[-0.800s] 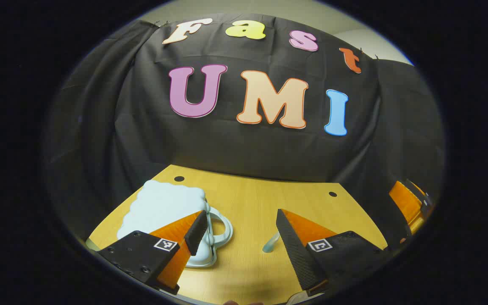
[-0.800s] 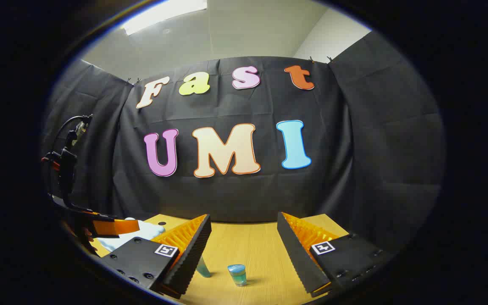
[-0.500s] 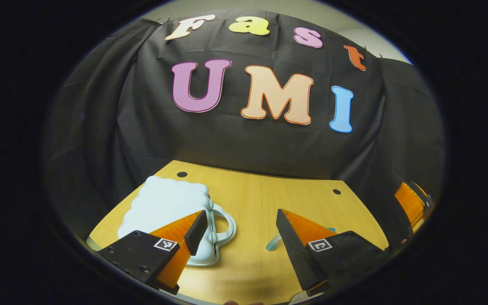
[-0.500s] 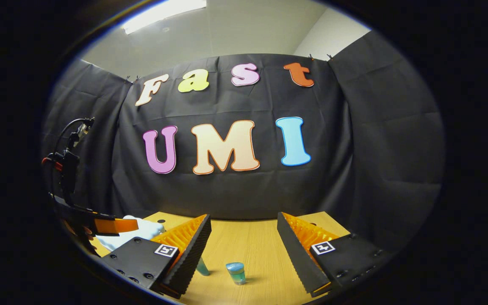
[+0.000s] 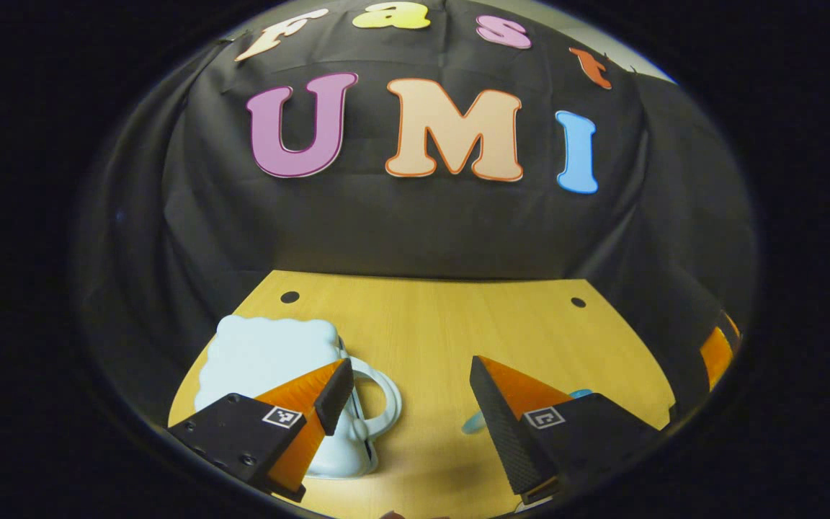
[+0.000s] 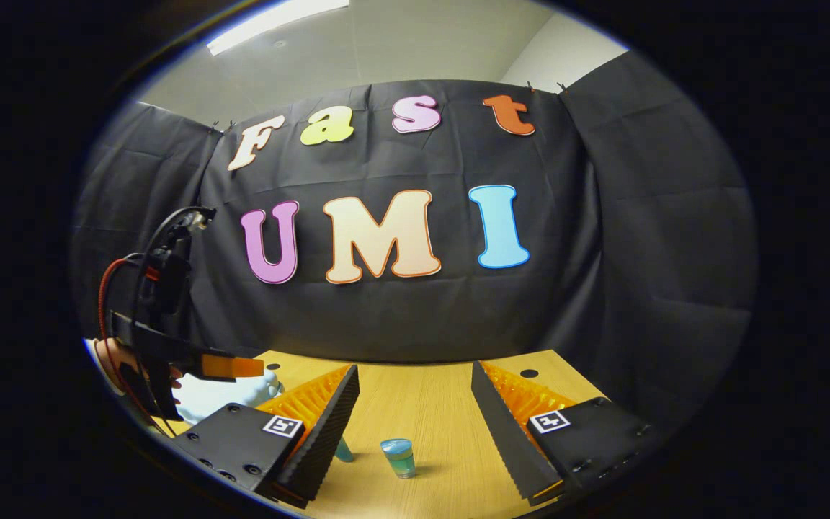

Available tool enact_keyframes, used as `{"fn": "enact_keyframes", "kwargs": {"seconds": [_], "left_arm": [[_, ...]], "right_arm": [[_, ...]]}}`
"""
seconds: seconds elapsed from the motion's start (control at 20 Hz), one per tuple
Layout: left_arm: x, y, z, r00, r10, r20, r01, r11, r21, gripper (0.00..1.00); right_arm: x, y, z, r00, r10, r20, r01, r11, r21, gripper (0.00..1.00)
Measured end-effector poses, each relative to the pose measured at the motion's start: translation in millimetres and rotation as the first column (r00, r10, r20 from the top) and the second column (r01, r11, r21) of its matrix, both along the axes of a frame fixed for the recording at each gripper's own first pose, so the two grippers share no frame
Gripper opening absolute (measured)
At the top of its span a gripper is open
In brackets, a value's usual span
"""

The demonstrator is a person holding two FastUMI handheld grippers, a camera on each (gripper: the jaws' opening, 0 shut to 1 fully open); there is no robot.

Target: First open the suitcase, pack the skin care products into it, and then close the suitcase.

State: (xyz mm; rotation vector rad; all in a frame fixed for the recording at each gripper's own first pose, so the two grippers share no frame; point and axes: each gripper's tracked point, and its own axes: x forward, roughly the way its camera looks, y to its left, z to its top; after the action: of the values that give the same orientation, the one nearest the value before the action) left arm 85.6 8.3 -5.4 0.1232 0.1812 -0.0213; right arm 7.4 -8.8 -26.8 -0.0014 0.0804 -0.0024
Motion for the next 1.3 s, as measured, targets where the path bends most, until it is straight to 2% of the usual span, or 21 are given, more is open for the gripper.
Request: {"fn": "enact_keyframes", "kwargs": {"seconds": [0.15, 0.3, 0.55, 0.75, 0.8, 0.9, 1.1, 1.3], "left_arm": [[27, 11, -2, 0.998, 0.03, -0.056, -0.027, 0.998, 0.06, 0.95], [55, 11, -21, 0.985, 0.037, -0.169, -0.032, 0.999, 0.031, 0.95], [80, 19, -58, 0.927, 0.069, -0.368, -0.076, 0.997, -0.004, 0.93], [90, 28, -87, 0.864, 0.092, -0.495, -0.105, 0.995, 0.002, 0.91], [91, 32, -94, 0.848, 0.102, -0.521, -0.112, 0.994, 0.012, 0.85], [95, 37, -105, 0.82, 0.112, -0.562, -0.122, 0.992, 0.021, 0.81], [97, 39, -122, 0.782, 0.124, -0.611, -0.151, 0.989, 0.007, 0.71], [94, 43, -141, 0.73, 0.137, -0.67, -0.198, 0.98, -0.016, 0.54]], "right_arm": [[3, -5, -8, 1.0, -0.005, -0.027, 0.005, 1.0, 0.002, 0.98], [8, -7, -17, 0.998, -0.002, -0.058, 0.003, 1.0, 0.018, 0.98], [14, -10, -26, 0.996, 0.005, -0.09, -0.004, 1.0, 0.018, 0.98], [15, -15, -36, 0.993, 0.0, -0.121, 0.001, 1.0, 0.013, 0.98], [14, -16, -38, 0.992, -0.004, -0.126, 0.005, 1.0, 0.012, 0.98], [14, -20, -41, 0.991, -0.011, -0.134, 0.013, 1.0, 0.015, 0.96], [13, -28, -43, 0.99, -0.024, -0.139, 0.028, 0.999, 0.026, 0.98], [9, -35, -44, 0.989, -0.038, -0.144, 0.044, 0.998, 0.037, 0.98]]}}
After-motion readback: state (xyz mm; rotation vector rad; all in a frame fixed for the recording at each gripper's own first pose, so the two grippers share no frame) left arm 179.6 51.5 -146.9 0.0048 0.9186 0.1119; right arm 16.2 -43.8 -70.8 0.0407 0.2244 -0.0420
